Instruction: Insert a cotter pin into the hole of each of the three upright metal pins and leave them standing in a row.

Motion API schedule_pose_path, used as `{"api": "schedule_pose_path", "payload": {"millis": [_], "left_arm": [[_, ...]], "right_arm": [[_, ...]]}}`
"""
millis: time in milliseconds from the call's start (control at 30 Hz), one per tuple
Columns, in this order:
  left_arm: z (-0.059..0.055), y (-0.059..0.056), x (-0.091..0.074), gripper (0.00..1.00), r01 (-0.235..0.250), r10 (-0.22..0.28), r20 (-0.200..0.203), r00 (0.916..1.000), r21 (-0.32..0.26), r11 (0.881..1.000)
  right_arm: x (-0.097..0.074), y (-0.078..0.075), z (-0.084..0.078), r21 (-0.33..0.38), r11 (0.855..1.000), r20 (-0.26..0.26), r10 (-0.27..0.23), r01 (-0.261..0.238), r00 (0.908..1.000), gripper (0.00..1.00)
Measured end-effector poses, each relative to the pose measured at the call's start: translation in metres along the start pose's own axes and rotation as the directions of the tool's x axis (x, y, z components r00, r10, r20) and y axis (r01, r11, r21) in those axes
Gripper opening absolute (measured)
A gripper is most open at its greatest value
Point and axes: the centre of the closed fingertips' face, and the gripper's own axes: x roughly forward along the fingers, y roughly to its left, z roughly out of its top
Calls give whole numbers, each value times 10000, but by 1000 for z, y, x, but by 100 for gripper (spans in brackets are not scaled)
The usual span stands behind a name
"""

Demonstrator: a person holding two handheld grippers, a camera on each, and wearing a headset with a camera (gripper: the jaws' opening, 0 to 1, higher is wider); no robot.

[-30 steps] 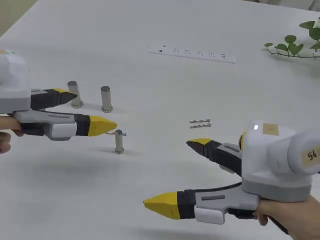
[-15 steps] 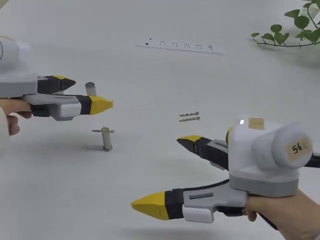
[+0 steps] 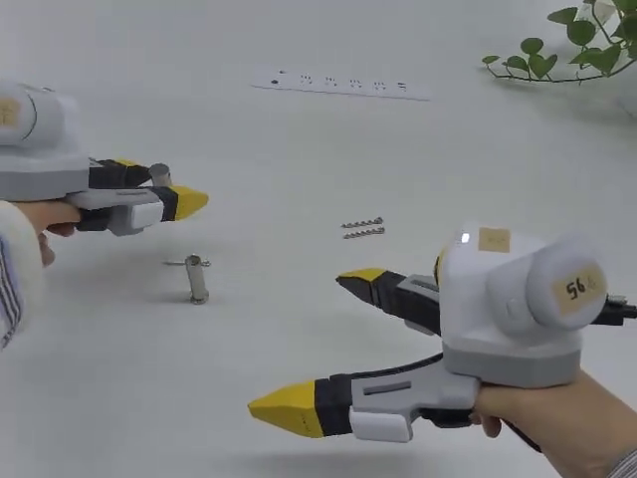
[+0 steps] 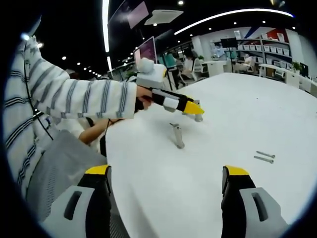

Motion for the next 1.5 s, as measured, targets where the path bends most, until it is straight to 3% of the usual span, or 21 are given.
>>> {"api": "schedule_pose_path", "payload": {"millis": [133, 367, 867, 967, 1133, 1333, 1500], "left_arm": [[1, 7, 3, 36, -320, 319, 56, 9995, 144, 9994], [-2, 7, 8, 24, -199, 206, -131, 9997, 569, 9982], [-4, 15, 8, 13, -231, 240, -193, 9995, 451, 9987], [-3, 15, 9, 13, -207, 223, -225, 9995, 707, 9973], [-2, 19, 7, 12, -319, 312, -248, 9992, -290, 9991], [-4, 22, 1, 11, -606, 580, -570, 9967, -438, 9972], [6, 17, -9, 11, -588, 584, -387, 9975, -89, 9982]], "right_arm": [[0, -2, 0, 104, 9999, 77, -32, 31, 10000, 93], [-2, -4, -3, 179, 9998, 14, -93, 92, 10000, 92], [-1, -1, -6, 331, 9994, 14, 82, -82, 10000, 90], [0, 0, -7, 341, 9993, -33, 135, -134, 9999, 89], [-1, 0, -7, 354, 9992, -5, 180, -180, 9998, 89], [-2, 0, -6, 338, 9993, 22, 166, -166, 9999, 89], [-3, 1, -5, 242, 9995, 15, 206, -207, 9998, 89]]}}
